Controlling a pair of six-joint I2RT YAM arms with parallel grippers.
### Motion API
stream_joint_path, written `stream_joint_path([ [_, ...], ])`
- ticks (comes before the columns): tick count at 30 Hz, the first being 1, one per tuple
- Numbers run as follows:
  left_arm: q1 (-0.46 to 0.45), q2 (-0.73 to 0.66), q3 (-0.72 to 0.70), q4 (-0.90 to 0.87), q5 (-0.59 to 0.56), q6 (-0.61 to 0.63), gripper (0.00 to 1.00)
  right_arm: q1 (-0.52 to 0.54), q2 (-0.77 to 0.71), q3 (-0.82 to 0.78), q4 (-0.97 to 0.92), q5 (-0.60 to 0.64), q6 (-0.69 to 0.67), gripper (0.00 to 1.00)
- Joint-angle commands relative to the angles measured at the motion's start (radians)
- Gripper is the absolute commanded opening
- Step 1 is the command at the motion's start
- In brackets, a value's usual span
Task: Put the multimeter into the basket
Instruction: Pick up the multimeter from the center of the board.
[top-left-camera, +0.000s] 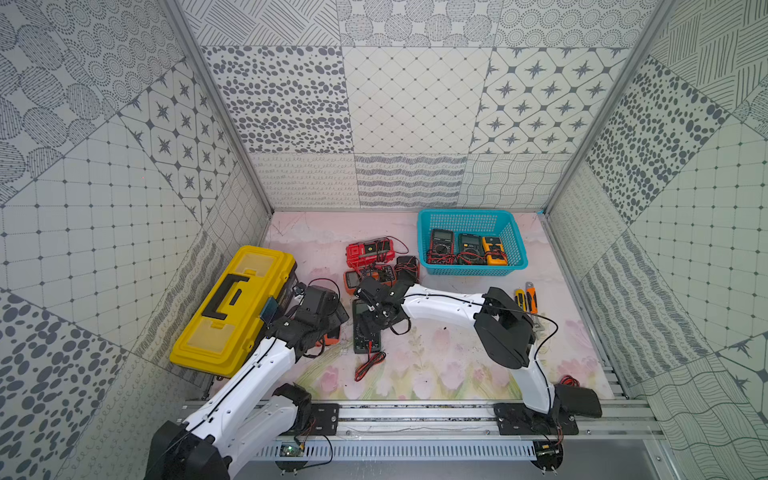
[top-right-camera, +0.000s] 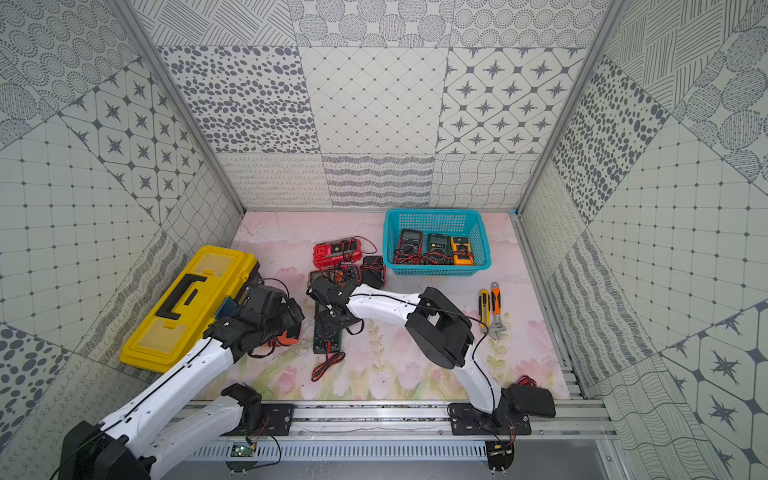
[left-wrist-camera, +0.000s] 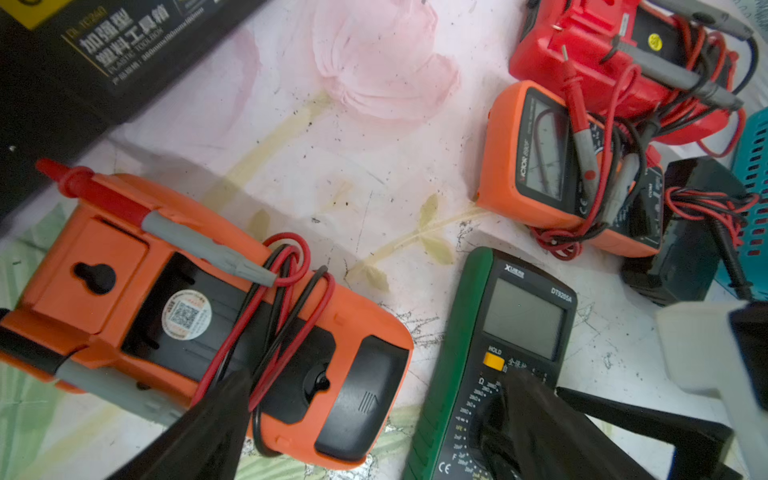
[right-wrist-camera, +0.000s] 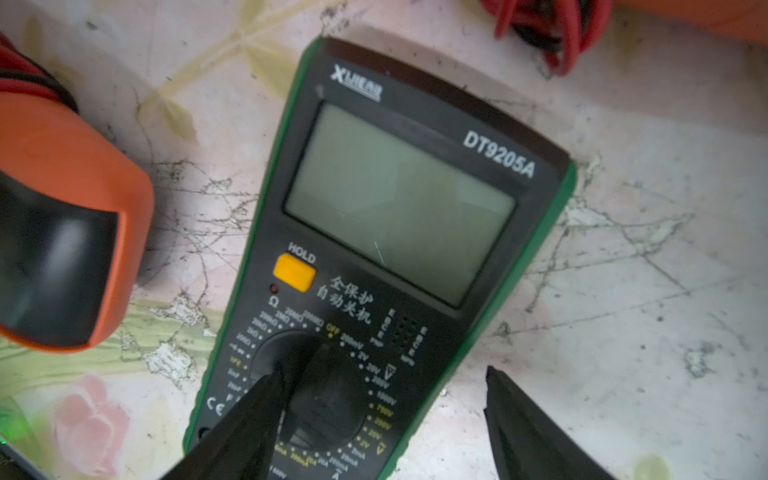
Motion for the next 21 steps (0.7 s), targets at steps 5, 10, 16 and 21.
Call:
stream_joint_path([
  [5,0.008,0.015,-0.002,0.029,0.013,0.007,0.99,-0.004,-0.024,-0.054,-0.032,0.064,-0.016,0.72],
  [10,0.009,0.034,0.004,0.042,0.023,0.007,0.99,-0.037,-0.067,-0.123,-0.031,0.053,-0.014,0.68],
  [16,0.009,0.052,0.006,0.062,0.036,0.004,0.99,-0.074,-0.124,-0.207,-0.03,0.054,-0.009,0.67],
  [21,0.01,0.062,0.015,0.065,0.036,0.009,0.99,-0.071,-0.154,-0.218,0.01,0.019,-0.043,0.78],
])
